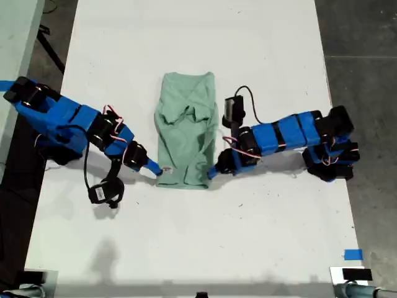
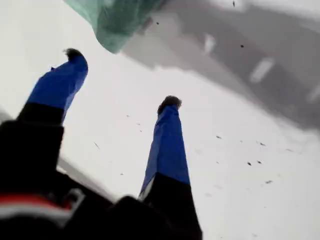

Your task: Fold t-shirt

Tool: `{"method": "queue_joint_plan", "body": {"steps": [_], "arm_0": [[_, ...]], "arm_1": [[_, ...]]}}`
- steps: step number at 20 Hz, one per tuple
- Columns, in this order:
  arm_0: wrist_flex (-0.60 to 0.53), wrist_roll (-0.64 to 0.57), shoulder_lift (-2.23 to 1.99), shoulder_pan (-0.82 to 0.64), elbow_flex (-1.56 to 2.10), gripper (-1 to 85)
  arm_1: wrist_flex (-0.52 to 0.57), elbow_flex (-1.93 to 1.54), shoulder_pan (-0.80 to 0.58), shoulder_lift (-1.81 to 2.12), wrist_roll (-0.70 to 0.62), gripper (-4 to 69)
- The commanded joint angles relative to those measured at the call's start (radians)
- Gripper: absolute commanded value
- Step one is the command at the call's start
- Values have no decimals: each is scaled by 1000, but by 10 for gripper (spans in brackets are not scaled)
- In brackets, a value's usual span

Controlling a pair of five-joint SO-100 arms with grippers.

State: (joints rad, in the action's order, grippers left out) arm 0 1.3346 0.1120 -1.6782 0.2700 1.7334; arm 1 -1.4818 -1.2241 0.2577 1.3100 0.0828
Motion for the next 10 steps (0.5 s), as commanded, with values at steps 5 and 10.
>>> {"method": "queue_joint_plan", "body": {"steps": [5,10], "arm_0": [[-60,-9,224,-48,-123,325],[-133,-23,416,-67,-170,332]], "arm_1": [[95,175,-44,-172,-8,346],[147,262,-61,-337,-34,343]]}}
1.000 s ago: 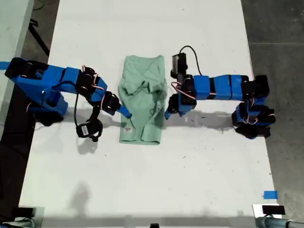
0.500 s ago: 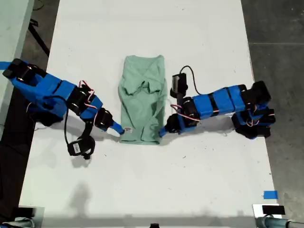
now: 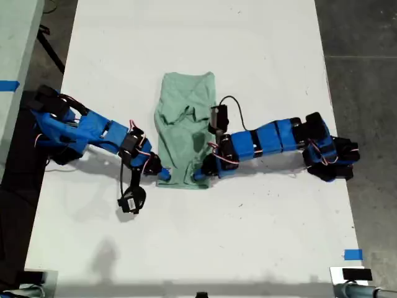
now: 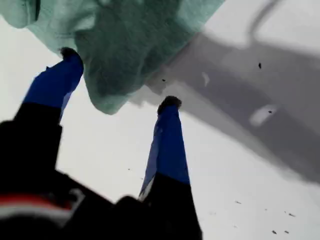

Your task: Fold t-shirt

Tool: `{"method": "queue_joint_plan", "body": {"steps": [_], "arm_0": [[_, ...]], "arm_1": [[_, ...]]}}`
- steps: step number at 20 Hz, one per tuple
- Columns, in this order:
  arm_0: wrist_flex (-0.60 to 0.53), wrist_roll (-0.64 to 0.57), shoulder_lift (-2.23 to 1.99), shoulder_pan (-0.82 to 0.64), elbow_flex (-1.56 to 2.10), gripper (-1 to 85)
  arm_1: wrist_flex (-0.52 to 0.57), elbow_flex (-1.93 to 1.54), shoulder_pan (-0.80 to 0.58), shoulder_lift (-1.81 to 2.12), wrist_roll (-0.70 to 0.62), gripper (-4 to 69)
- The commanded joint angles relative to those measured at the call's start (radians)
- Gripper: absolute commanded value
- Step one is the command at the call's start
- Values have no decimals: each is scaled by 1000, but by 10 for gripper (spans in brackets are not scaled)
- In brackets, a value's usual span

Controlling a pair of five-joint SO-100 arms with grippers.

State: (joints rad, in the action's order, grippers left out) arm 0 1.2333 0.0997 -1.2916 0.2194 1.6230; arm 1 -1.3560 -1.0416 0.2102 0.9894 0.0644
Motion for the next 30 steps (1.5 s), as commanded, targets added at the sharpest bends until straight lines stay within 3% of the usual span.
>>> {"method": "queue_joint_plan", "body": {"steps": [1,4,5,6,7,8,9,13,17,21,25,30], "arm_0": [[-34,-11,77,-18,-84,334],[0,-38,233,-37,-209,327],[80,-40,279,-46,-288,276],[141,-46,324,-57,-354,210],[187,-46,350,-61,-397,60],[195,-61,354,-64,-407,0],[207,-61,351,-63,-407,0],[247,-60,296,-29,-422,0],[275,-121,272,67,-592,0],[328,-183,268,161,-824,0],[319,-156,249,189,-827,0],[319,-238,222,101,-824,0]], "arm_1": [[28,104,-14,-60,-18,330],[77,126,-14,-166,-28,280],[81,129,-14,-186,-25,208],[78,129,-12,-196,-5,52],[78,130,-9,-196,-6,29],[75,133,-8,-190,-9,9],[58,133,-5,-181,0,-10],[-20,133,28,-109,3,-10],[-32,133,83,28,-3,-10],[49,133,143,126,-38,-10],[95,133,166,107,-46,-10],[155,133,40,118,-170,-10]]}}
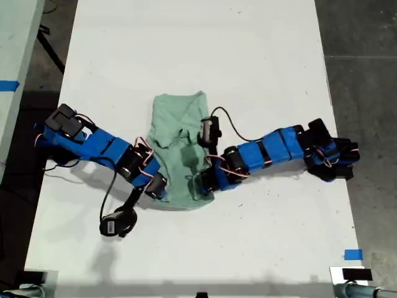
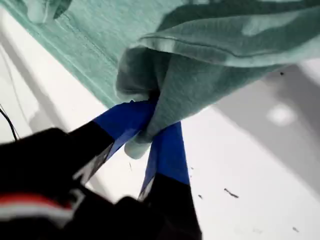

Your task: Fold t-shirt

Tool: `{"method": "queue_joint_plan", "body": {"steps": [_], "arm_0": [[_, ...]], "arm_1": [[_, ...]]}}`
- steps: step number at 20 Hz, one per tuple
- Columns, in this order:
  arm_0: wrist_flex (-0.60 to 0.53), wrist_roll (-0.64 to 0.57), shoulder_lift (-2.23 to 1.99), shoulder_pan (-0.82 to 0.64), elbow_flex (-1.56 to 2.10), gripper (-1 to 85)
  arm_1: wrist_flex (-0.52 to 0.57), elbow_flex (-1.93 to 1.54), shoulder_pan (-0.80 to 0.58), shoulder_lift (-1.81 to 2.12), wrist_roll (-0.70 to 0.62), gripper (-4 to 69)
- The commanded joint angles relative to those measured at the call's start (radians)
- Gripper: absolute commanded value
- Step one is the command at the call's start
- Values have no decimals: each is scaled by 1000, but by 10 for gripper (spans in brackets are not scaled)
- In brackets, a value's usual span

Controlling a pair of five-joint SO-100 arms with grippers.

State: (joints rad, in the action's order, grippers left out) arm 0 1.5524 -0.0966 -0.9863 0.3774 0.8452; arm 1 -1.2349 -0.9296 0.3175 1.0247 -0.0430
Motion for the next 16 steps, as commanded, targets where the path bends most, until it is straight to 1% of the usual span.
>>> {"method": "queue_joint_plan", "body": {"steps": [1,4,6,10,13,16], "arm_0": [[15,-77,-84,-100,-43,0],[72,-147,-120,-245,-35,0],[109,-218,-126,-362,-35,0],[158,-348,-132,-591,-28,0],[166,-380,-135,-721,-34,0],[149,-407,-156,-805,-38,0]], "arm_1": [[37,21,-110,83,-98,-10],[72,21,-236,87,-227,-10],[74,26,-319,94,-302,-10],[72,49,-456,103,-411,-10],[95,83,-534,104,-479,-10],[140,97,-604,104,-525,-10]]}}
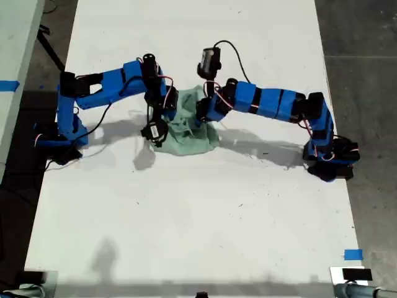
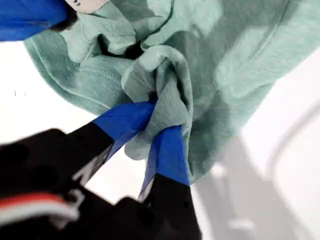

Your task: Fold t-shirt

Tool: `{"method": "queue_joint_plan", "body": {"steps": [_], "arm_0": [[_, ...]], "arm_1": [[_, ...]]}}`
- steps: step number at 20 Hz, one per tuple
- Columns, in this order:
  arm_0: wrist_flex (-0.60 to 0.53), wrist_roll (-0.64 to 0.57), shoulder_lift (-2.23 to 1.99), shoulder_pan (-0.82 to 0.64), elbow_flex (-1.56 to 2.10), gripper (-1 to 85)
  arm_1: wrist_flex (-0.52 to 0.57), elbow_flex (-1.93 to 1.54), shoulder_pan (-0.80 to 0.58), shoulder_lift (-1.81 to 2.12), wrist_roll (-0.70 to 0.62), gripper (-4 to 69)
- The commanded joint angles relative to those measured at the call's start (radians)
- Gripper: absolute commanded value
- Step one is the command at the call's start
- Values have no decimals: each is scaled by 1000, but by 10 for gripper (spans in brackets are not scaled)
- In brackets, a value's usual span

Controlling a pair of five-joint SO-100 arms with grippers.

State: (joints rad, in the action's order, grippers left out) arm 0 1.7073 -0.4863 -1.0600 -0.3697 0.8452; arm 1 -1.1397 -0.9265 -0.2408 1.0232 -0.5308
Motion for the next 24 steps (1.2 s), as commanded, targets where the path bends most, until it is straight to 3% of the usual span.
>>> {"method": "queue_joint_plan", "body": {"steps": [1,11,17,18,19,20,22,24], "arm_0": [[-6,-21,-83,-84,-38,0],[-87,23,-238,-239,14,0],[-107,3,-207,-350,34,1],[-104,2,-189,-360,34,39],[-95,2,-173,-373,31,115],[-86,-5,-169,-388,32,226],[-61,-28,-189,-430,31,307],[-32,-41,-249,-482,31,325]], "arm_1": [[55,95,-67,106,-48,-10],[230,94,-195,169,-126,-11],[241,61,-316,178,-117,-12],[242,52,-331,169,-114,-11],[236,52,-342,155,-104,96],[227,60,-347,146,-106,272],[189,69,-362,155,-132,249],[144,71,-391,186,-141,214]]}}
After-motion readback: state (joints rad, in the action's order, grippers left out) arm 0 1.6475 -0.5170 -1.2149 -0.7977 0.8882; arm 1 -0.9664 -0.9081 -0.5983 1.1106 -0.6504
